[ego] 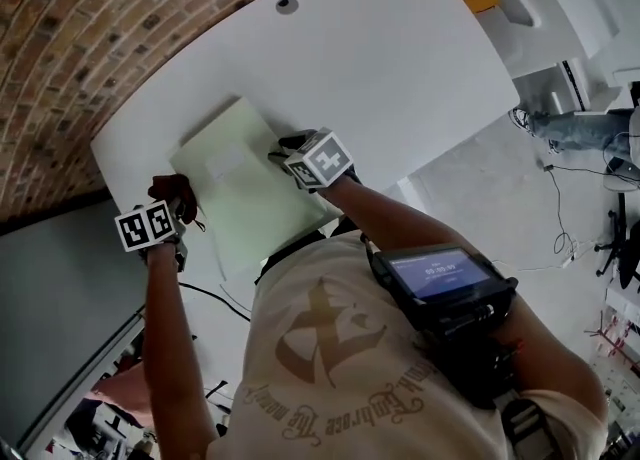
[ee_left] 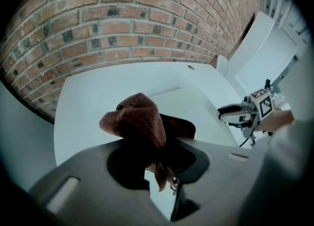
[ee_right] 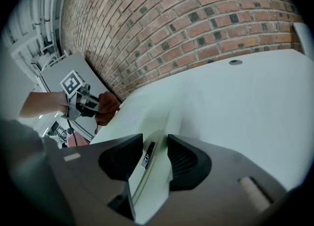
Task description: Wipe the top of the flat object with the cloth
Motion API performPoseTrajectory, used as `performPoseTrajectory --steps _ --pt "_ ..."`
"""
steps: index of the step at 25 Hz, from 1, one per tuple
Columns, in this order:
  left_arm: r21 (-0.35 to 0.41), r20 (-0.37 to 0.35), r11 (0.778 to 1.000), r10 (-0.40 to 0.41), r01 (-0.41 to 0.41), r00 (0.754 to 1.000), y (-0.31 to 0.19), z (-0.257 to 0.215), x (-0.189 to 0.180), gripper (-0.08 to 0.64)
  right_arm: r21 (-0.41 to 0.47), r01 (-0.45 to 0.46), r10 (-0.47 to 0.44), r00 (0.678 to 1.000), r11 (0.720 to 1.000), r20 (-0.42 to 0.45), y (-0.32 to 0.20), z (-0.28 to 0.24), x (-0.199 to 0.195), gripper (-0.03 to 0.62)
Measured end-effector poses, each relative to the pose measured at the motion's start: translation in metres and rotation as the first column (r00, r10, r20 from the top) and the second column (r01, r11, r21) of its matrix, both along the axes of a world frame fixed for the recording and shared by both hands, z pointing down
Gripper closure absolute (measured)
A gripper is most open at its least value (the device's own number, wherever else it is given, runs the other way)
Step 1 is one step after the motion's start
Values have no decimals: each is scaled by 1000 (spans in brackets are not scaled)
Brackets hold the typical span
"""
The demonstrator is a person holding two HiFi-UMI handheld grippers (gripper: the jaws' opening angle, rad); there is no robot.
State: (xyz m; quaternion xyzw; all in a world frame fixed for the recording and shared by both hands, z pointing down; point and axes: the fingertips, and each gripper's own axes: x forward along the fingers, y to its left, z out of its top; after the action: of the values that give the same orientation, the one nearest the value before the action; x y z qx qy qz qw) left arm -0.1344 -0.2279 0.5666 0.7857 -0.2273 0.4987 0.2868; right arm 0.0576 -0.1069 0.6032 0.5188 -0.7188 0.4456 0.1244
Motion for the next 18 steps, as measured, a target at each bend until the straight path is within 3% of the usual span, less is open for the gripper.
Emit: performPoseTrajectory --steps 3,8,15,18 --pt "-4 -55 1000 1 -1 998 9 -17 18 474 5 -5 5 1000 1000 24 -2 -2 2 423" --pt "-13 -133 995 92 -95 987 35 -35 76 474 10 31 -32 999 999 13 -1 -4 -1 423" --pt "-50 -157 975 207 -217 966 74 -28 152 474 -8 73 -73 997 997 38 17 -3 -9 416" --pt "-97 -176 966 220 -239 959 91 -22 180 474 10 97 -97 995 995 26 20 -4 -10 426"
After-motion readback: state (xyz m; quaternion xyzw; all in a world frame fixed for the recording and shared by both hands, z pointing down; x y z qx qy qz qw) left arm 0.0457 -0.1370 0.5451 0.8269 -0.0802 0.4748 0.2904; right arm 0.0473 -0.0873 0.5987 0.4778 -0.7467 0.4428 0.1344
